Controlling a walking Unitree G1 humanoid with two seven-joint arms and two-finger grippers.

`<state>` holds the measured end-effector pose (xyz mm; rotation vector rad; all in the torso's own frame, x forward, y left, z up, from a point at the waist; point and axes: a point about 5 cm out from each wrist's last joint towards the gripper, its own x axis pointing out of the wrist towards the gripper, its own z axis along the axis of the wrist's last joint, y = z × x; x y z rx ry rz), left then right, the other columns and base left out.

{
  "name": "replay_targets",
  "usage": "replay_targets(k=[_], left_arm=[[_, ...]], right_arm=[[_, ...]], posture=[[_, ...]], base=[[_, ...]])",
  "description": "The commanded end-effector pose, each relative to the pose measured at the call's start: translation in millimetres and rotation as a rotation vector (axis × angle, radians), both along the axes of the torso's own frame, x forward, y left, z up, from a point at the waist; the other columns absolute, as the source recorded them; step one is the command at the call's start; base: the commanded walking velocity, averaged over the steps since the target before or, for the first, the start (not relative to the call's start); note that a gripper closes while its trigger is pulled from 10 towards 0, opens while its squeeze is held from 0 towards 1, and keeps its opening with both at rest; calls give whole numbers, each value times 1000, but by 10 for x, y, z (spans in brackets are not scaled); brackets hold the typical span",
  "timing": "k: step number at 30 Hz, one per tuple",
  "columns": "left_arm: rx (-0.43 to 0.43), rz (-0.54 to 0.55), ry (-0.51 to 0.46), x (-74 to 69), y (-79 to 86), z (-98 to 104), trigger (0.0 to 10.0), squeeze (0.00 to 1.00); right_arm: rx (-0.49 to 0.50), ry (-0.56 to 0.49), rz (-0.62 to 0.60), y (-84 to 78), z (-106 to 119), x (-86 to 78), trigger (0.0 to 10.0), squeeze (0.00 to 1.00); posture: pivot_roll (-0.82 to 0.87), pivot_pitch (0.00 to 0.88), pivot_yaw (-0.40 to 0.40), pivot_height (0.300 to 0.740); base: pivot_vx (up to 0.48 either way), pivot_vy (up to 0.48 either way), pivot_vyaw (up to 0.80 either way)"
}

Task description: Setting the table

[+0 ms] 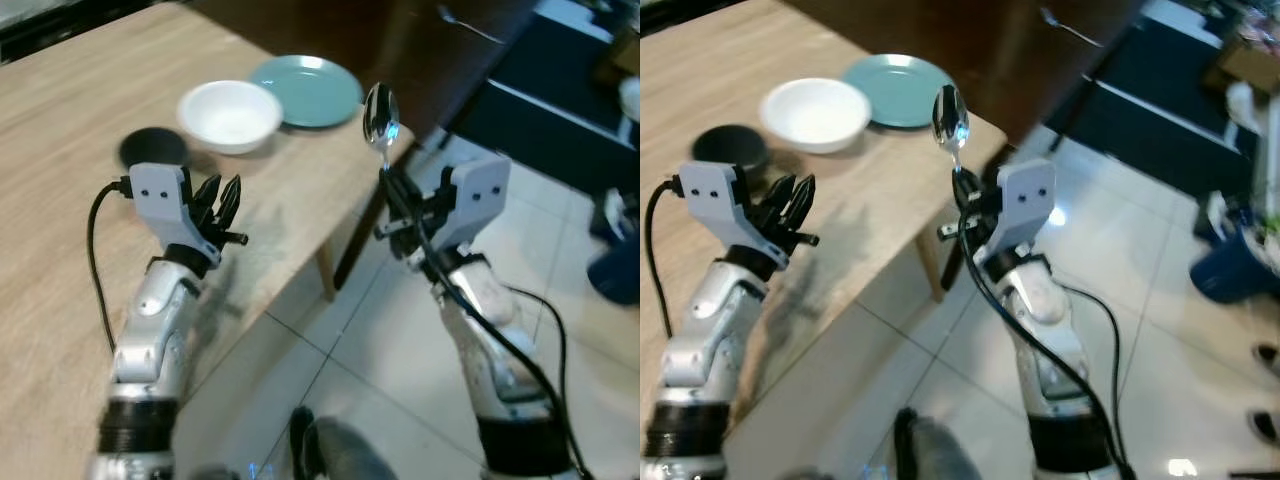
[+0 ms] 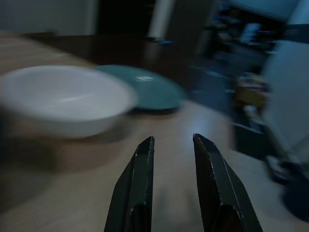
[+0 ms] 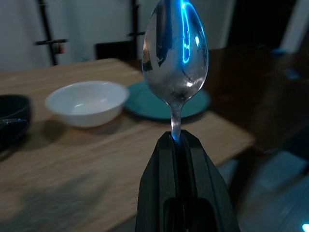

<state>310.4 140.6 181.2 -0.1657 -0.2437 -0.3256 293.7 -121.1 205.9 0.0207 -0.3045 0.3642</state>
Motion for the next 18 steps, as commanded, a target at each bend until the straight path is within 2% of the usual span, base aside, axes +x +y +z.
replay_targets(k=[1, 18], left_arm=[[3, -12, 12, -19, 1, -26, 10000, 0], [12, -58, 18, -8, -35, -23, 10000, 0]], right_arm=[[3, 14, -2, -9, -31, -13, 10000, 0], [15, 21, -10, -10, -47, -26, 10000, 0]], posture=[[45, 107, -67, 740], [50, 103, -51, 740]], base=[[0, 0, -800], [0, 0, -800]])
